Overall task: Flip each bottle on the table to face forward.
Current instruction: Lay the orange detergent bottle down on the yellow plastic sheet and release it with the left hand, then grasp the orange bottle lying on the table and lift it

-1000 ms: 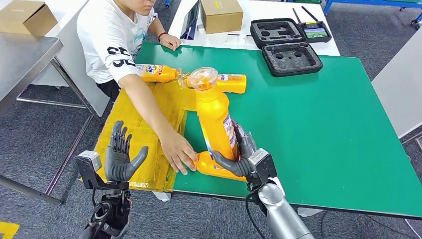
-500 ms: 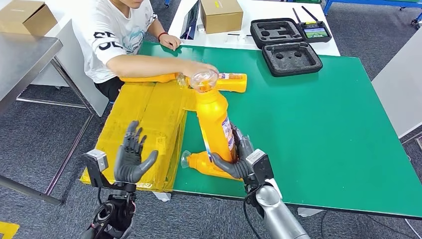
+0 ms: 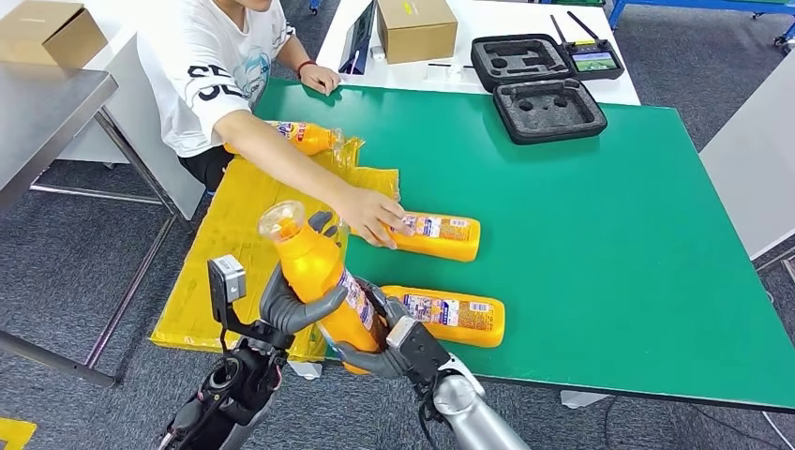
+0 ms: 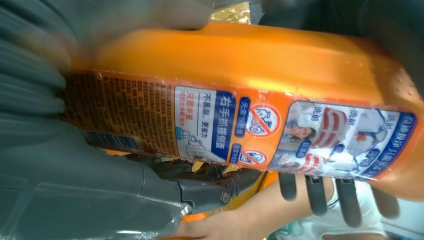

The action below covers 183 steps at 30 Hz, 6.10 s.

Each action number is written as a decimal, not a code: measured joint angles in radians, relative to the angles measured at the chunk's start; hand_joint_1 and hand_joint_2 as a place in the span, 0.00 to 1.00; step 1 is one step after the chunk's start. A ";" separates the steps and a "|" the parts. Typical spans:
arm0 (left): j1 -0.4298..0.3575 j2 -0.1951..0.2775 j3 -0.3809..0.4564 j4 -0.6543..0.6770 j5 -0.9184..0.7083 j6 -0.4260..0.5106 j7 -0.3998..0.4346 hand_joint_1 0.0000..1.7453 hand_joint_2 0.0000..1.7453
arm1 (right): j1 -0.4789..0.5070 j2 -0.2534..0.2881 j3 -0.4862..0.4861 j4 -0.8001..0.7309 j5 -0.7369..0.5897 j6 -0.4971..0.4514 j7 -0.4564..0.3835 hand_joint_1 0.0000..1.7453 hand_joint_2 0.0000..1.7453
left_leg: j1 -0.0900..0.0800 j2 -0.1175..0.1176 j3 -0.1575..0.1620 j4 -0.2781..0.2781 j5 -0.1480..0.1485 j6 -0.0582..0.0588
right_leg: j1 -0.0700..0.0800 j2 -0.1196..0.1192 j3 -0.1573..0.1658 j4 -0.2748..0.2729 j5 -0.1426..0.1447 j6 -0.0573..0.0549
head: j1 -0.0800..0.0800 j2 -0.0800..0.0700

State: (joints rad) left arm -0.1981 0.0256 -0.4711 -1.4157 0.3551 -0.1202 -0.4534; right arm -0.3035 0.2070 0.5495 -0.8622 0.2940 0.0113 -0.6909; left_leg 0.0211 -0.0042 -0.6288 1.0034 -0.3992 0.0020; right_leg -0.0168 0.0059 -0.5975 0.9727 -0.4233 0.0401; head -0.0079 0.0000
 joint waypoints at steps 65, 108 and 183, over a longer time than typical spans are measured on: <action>-0.070 0.003 0.103 0.088 0.045 0.219 -0.115 1.00 1.00 | -0.091 0.060 0.040 0.002 -0.164 -0.081 -0.006 0.00 0.00 | 0.000 0.000 0.000 0.000 0.000 0.000 | 0.000 0.000 0.000 0.000 0.000 0.000 | 0.000 0.000; -0.166 0.321 0.135 0.294 -1.276 0.330 0.199 1.00 1.00 | 0.095 -0.280 -0.068 -0.482 0.260 -0.127 0.381 0.00 1.00 | 0.000 0.000 0.000 0.000 0.000 0.000 | 0.000 0.000 0.000 0.000 0.000 0.000 | 0.000 0.000; -0.400 0.247 -0.002 0.727 -1.267 0.044 0.082 1.00 1.00 | -0.176 -0.098 0.093 -0.364 0.068 -0.307 0.103 0.00 1.00 | -0.001 -0.002 0.006 0.000 0.003 0.002 | -0.001 -0.002 0.008 0.000 0.001 0.001 | 0.000 0.000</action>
State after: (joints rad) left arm -0.5986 0.2724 -0.4735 -0.6888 -0.9122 -0.0758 -0.3709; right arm -0.4790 0.1085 0.6430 -1.2261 0.3618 -0.2955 -0.5882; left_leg 0.0205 -0.0061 -0.6225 1.0031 -0.3964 0.0040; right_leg -0.0174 0.0038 -0.5890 0.9730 -0.4223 0.0406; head -0.0077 0.0000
